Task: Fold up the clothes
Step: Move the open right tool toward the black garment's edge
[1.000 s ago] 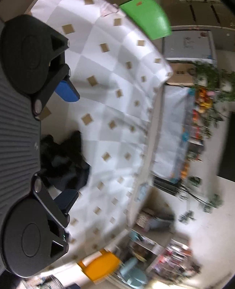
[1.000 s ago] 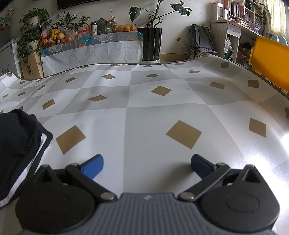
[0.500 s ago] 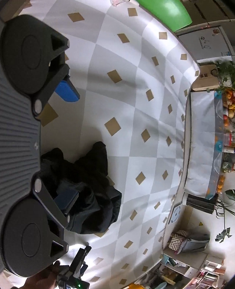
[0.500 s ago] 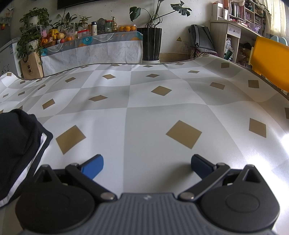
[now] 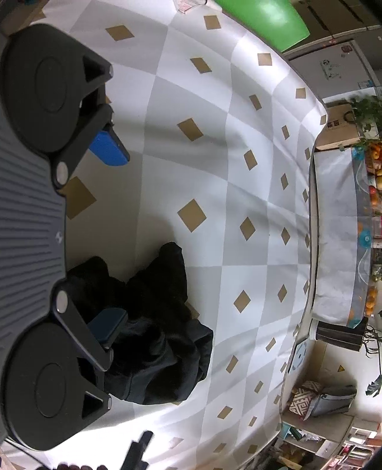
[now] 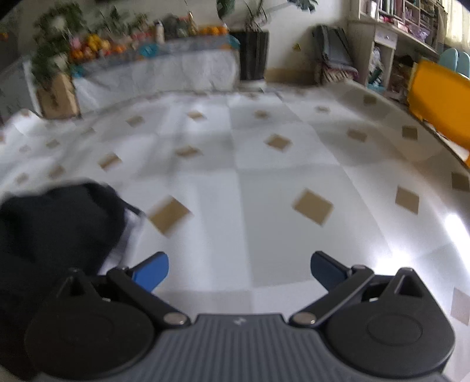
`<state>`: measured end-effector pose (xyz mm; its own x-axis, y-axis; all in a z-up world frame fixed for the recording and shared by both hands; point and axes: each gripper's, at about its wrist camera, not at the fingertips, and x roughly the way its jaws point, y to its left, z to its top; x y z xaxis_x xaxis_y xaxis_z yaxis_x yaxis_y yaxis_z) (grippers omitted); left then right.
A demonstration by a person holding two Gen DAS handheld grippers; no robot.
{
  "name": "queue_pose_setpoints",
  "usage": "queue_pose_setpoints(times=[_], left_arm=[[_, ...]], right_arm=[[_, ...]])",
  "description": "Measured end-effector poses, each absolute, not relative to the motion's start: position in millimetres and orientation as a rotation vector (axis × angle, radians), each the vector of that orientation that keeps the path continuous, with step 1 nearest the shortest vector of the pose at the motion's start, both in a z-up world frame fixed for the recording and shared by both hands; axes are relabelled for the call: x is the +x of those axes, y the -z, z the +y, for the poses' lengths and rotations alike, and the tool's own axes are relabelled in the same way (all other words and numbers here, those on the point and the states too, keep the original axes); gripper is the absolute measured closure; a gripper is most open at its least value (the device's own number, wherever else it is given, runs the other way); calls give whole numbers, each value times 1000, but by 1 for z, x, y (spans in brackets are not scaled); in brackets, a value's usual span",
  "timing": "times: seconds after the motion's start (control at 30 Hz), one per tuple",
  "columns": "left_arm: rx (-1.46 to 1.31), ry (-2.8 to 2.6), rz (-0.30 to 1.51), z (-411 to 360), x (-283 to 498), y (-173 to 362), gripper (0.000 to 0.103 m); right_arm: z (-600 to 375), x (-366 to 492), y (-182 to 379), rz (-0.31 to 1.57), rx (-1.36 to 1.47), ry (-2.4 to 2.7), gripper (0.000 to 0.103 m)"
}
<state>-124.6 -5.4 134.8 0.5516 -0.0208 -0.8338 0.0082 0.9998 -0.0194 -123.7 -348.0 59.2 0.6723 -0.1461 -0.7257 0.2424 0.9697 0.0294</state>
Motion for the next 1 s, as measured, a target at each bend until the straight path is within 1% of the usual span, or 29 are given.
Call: queue_pose_setpoints(times=[0.1,0.2,0.4,0.47,0.53,0.63,0.77,0.87,1.0], left_arm=[[2,26,973,-7,-128,-137,0],[-8,41,965,-6,-131,-139,0],[-29,31,962,-1,-132,-140,0],[-8,17,952,0,-134,-140,0],[4,16,952,1,-136,-140,0],[-58,31,984,8,-140,-137,0],[-161,48,954,16,-149,-136,0],[-114,26,936,9,-150,-137,0],[-56,-9,968,0,-144,-131,0]], right_arm=[[-331,-138,-97,737,181,201,0],[-314,-152,-123,701,201,149,0],[-278,-170,-153,793,227,157,0],[-271,-184,-162,776,254,145,0],[-267,-197,-168,747,281,123,0],[-268,-208,-173,719,340,103,0],[-277,-199,-167,762,391,122,1],[-280,-193,-162,786,418,132,2],[-275,-188,-160,778,409,112,2]])
